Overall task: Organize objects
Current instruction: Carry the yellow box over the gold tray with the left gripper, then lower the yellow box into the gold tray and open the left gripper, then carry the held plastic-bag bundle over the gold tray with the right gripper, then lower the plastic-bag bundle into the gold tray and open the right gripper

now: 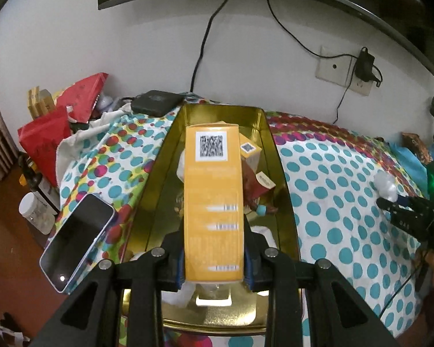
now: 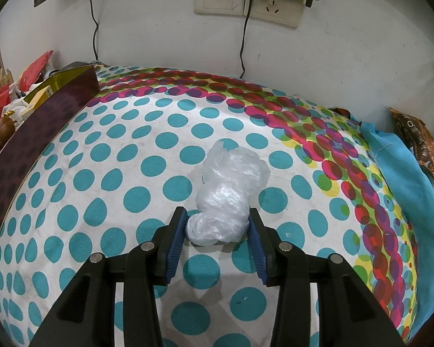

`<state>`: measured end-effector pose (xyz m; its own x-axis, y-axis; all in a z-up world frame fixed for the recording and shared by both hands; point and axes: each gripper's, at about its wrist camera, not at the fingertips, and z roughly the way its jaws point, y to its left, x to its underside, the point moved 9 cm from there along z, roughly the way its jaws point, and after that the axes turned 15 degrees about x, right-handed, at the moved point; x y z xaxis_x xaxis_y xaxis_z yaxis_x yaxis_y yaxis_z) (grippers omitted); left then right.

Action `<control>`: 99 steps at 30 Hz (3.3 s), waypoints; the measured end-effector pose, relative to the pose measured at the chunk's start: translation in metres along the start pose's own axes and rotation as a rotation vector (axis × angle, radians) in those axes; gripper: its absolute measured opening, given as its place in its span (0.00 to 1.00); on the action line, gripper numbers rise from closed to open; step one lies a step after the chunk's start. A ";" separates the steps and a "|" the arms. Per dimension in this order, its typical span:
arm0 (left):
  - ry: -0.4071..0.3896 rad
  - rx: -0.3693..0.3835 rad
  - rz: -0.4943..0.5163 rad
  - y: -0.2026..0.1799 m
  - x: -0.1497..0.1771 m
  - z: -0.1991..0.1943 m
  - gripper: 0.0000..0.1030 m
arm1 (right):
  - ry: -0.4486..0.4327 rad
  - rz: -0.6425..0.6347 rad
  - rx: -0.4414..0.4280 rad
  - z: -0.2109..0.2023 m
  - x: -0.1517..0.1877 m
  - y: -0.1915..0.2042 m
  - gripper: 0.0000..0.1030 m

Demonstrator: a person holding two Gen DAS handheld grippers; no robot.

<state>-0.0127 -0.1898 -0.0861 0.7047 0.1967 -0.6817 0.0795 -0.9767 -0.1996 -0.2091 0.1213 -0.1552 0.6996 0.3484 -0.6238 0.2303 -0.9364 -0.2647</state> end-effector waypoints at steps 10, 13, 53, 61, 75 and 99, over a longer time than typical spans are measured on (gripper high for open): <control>0.040 0.006 -0.004 0.001 0.000 0.031 0.29 | 0.000 0.000 0.001 0.000 0.000 -0.001 0.39; 0.053 0.026 -0.020 -0.001 -0.003 0.043 0.29 | 0.000 0.001 0.001 0.000 0.000 0.000 0.39; -0.014 -0.078 0.017 0.005 -0.011 -0.013 0.58 | -0.012 -0.020 0.028 -0.002 0.000 0.001 0.36; -0.042 -0.097 0.014 0.016 -0.007 -0.032 0.58 | -0.026 -0.041 0.045 -0.005 -0.001 0.004 0.36; -0.082 -0.105 -0.073 0.057 0.003 -0.060 0.58 | -0.170 0.010 -0.146 -0.099 -0.053 0.075 0.36; -0.087 -0.061 -0.100 0.081 0.015 -0.076 0.58 | -0.068 -0.191 -0.309 -0.150 -0.023 0.240 0.36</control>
<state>0.0583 -0.2726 -0.0589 0.6274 0.2971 -0.7198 0.1905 -0.9548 -0.2281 -0.0684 -0.1172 -0.0941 0.5800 0.5102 -0.6351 0.5531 -0.8190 -0.1528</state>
